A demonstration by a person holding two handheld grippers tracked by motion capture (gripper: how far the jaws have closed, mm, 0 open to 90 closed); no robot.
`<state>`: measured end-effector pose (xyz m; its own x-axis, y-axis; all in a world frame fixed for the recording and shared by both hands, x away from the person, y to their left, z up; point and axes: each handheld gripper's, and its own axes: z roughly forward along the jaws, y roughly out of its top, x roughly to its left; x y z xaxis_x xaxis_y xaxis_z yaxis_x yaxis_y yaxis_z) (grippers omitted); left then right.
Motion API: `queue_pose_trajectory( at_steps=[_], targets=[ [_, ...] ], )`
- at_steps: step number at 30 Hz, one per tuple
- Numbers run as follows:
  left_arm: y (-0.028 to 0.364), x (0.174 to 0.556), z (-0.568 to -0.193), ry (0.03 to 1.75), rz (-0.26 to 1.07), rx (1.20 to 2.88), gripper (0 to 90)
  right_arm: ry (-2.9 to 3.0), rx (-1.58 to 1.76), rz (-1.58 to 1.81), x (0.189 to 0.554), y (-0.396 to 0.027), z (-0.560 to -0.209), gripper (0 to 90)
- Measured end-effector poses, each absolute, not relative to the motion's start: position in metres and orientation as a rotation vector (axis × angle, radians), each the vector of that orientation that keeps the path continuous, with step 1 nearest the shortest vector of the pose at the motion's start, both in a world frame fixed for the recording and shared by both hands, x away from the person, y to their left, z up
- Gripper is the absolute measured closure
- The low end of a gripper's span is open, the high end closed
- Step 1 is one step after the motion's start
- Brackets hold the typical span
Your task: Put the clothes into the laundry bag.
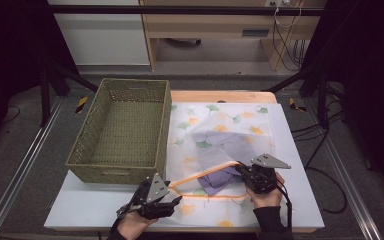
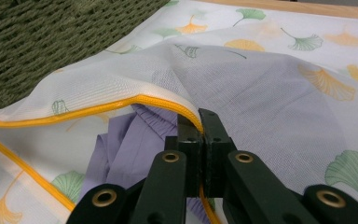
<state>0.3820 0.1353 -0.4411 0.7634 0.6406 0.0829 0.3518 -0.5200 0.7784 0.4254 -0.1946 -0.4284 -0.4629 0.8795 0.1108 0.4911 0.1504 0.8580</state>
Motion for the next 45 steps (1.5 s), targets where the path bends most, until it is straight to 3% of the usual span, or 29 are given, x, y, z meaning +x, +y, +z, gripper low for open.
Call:
queue_pose_trajectory(
  at_steps=[7,18,25,30,34,39,45],
  targets=[
    [0.152,0.387,-0.461,0.838,0.412,2.192,41.3,2.035,1.307,1.231,0.424,-0.193,-0.431,88.1],
    [0.155,0.392,-0.477,0.864,0.262,2.215,70.3,2.057,1.303,1.208,0.425,-0.19,-0.437,86.3],
    [0.156,0.392,-0.478,0.866,0.245,2.209,86.1,2.076,1.297,1.161,0.425,-0.187,-0.441,75.9],
    [0.156,0.391,-0.478,0.864,0.255,2.206,87.1,2.089,1.298,1.114,0.421,-0.181,-0.44,57.1],
    [0.156,0.39,-0.478,0.854,0.266,2.21,87.1,2.095,1.25,1.102,0.413,-0.176,-0.434,47.6],
    [0.157,0.39,-0.479,0.847,0.258,2.202,87.1,2.097,1.238,1.134,0.404,-0.175,-0.425,46.2],
    [0.157,0.389,-0.479,0.844,0.27,2.206,87.0,2.121,1.219,1.148,0.397,-0.174,-0.425,54.1]
  ],
)
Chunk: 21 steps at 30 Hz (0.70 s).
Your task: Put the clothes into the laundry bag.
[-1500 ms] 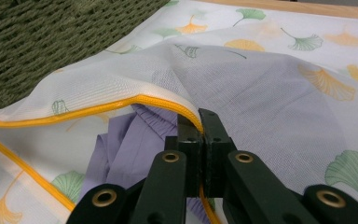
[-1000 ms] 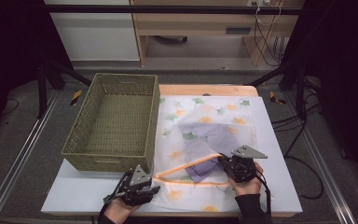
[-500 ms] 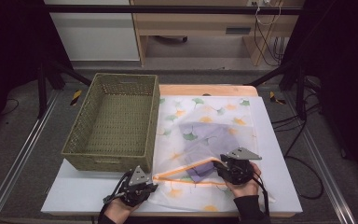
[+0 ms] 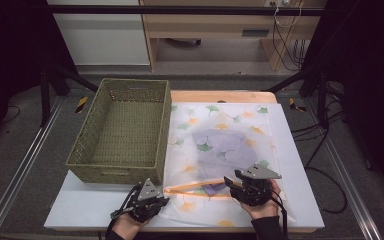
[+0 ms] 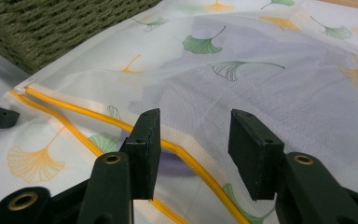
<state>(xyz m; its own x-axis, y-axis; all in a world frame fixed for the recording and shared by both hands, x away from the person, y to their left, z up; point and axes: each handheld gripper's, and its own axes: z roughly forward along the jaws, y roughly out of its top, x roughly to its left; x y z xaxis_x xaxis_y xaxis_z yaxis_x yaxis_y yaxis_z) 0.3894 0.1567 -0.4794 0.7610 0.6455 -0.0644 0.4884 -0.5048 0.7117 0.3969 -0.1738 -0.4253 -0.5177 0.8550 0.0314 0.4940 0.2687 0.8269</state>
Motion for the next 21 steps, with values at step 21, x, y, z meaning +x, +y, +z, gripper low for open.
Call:
queue_pose_trajectory(
  at_steps=[21],
  targets=[
    [0.157,0.388,-0.479,0.861,0.265,2.203,87.1,2.329,1.235,1.144,0.39,-0.145,-0.46,90.0]
  ],
)
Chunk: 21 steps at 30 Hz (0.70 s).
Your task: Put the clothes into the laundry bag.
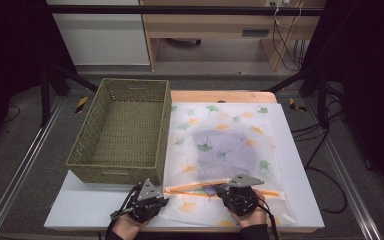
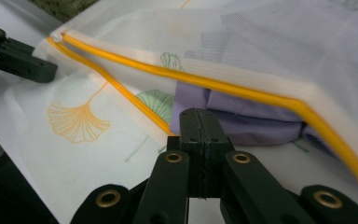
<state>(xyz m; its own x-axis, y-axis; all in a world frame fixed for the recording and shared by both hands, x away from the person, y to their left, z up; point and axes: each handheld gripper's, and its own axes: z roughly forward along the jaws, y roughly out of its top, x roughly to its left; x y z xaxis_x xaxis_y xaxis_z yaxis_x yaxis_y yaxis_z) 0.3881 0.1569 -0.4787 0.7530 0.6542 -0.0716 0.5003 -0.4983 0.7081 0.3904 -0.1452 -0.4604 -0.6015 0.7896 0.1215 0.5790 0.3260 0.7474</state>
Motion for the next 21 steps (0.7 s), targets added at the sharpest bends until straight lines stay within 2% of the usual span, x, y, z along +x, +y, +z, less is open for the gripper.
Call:
queue_pose_trajectory(
  at_steps=[9,21],
  targets=[
    [0.157,0.387,-0.477,0.86,0.274,2.203,87.1,2.355,1.239,1.003,0.404,-0.123,-0.478,90.0],
    [0.158,0.386,-0.475,0.856,0.27,2.195,87.1,2.188,1.306,0.951,0.44,-0.129,-0.482,90.0]
  ],
)
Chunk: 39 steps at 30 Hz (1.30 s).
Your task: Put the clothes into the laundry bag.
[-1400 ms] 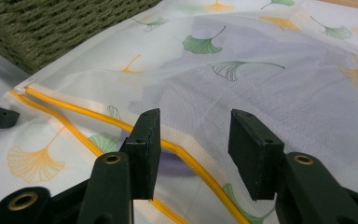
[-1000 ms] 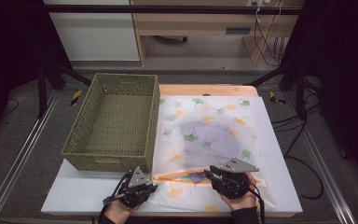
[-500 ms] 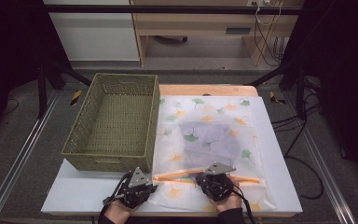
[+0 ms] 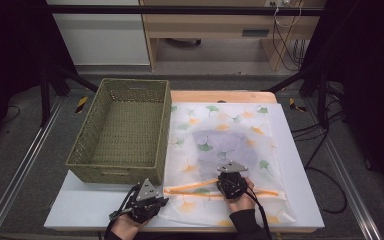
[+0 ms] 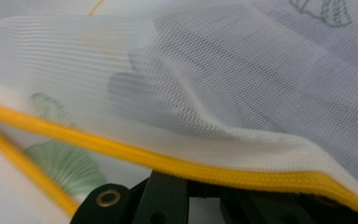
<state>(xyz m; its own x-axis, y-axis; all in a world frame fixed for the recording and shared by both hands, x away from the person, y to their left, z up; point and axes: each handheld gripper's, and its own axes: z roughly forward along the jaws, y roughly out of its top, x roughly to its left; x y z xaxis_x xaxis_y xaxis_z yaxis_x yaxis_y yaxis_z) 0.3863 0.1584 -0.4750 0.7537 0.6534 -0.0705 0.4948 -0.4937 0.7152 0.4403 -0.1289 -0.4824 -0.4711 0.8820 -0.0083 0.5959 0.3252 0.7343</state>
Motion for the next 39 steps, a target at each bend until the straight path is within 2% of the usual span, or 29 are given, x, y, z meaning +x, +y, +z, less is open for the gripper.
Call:
queue_pose_trajectory(
  at_steps=[6,11,13,18,26,32,39],
  targets=[
    [0.157,0.386,-0.475,0.857,0.266,2.192,87.1,2.098,1.32,0.922,0.45,-0.133,-0.486,89.4],
    [0.158,0.386,-0.475,0.858,0.266,2.187,87.0,2.116,1.311,0.958,0.442,-0.134,-0.481,81.0],
    [0.158,0.385,-0.475,0.86,0.27,2.185,86.2,2.15,1.299,0.993,0.435,-0.136,-0.476,74.3],
    [0.159,0.384,-0.472,0.867,0.281,2.172,79.8,2.171,1.29,1.047,0.412,-0.15,-0.465,63.5],
    [0.162,0.386,-0.471,0.892,0.275,2.155,73.7,2.095,1.29,1.162,0.38,-0.191,-0.445,65.9],
    [0.163,0.389,-0.47,0.91,0.268,2.135,69.4,2.028,1.361,1.063,0.382,-0.218,-0.448,63.7],
    [0.162,0.391,-0.472,0.919,0.242,2.139,82.4,2.13,1.392,0.976,0.39,-0.218,-0.473,64.8]
  ],
)
